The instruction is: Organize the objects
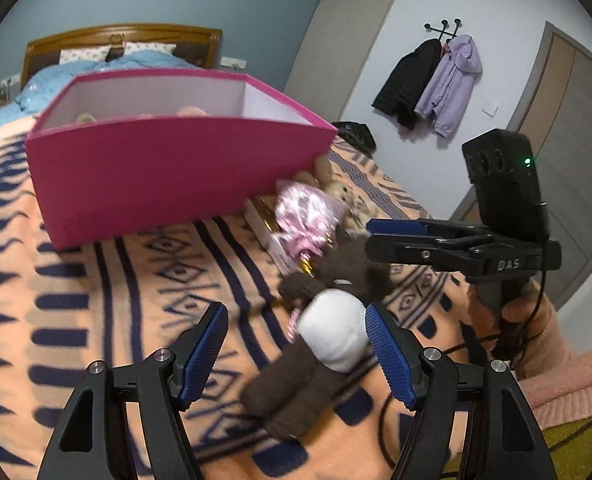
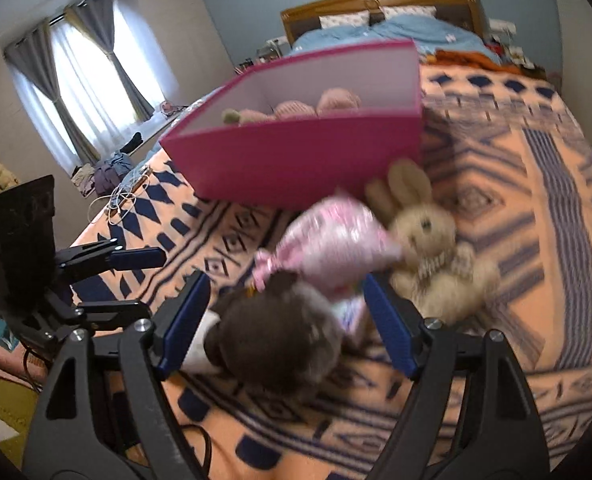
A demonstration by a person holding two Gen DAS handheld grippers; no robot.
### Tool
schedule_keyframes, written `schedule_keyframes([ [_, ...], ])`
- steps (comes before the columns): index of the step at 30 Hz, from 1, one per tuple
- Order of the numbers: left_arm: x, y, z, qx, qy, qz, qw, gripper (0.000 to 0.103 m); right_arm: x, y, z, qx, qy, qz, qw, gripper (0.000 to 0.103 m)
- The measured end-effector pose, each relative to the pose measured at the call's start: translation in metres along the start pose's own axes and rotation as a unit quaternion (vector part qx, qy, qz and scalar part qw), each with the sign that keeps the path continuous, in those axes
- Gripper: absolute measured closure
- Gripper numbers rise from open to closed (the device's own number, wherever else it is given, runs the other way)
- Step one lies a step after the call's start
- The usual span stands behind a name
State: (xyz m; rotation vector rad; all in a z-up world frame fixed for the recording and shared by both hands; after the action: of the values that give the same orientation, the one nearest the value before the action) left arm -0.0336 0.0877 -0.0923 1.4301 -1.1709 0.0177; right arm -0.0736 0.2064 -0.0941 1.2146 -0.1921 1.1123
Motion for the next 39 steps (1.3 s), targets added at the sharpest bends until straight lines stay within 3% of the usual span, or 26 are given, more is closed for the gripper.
schedule_keyframes([
  [7,-0.006,-0.019,-0.007,0.003,-0.002,0.022,0.9998,0.030,-0.001,-0.015,-0.003,-0.019,0.010,0.002,1.000,0.023],
  [11,-0.007,-0.025,-0.007,0.010,-0.003,0.027,0.9996,0.031,-0.007,-0.019,-0.001,-0.019,0.010,0.007,1.000,0.032],
  [14,-0.008,-0.029,-0.009,0.008,-0.002,0.032,0.9995,0.042,-0.008,-0.022,0.002,-0.020,0.019,0.010,1.000,0.041],
  [17,-0.006,-0.031,-0.009,0.012,-0.005,0.033,0.9994,0.055,-0.007,-0.024,0.004,-0.019,0.019,0.010,1.000,0.042],
  [26,-0.003,-0.031,0.004,0.031,0.013,0.031,0.9989,0.068,0.001,-0.031,0.014,-0.028,0.025,0.006,0.999,0.044],
  [33,0.001,-0.020,0.030,0.039,0.051,0.025,0.9976,0.069,0.006,-0.041,0.042,0.008,0.045,0.014,0.999,0.044],
  [39,0.007,-0.020,0.026,0.027,0.046,0.024,0.9983,0.067,-0.011,-0.053,0.037,0.006,0.035,0.049,0.998,0.045],
])
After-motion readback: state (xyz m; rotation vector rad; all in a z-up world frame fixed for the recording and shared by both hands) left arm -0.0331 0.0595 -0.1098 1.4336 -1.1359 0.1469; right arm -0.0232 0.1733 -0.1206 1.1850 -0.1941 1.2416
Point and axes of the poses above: each gripper's, at about its wrist camera, not at the fingertips, and x roughly against the way its jaws point, z to its left, y to its top, the point moved 9 cm from there along -x, roughly the way its jaws point, and after that the axes turned 6 degrees about -x, right-handed, at the moved point
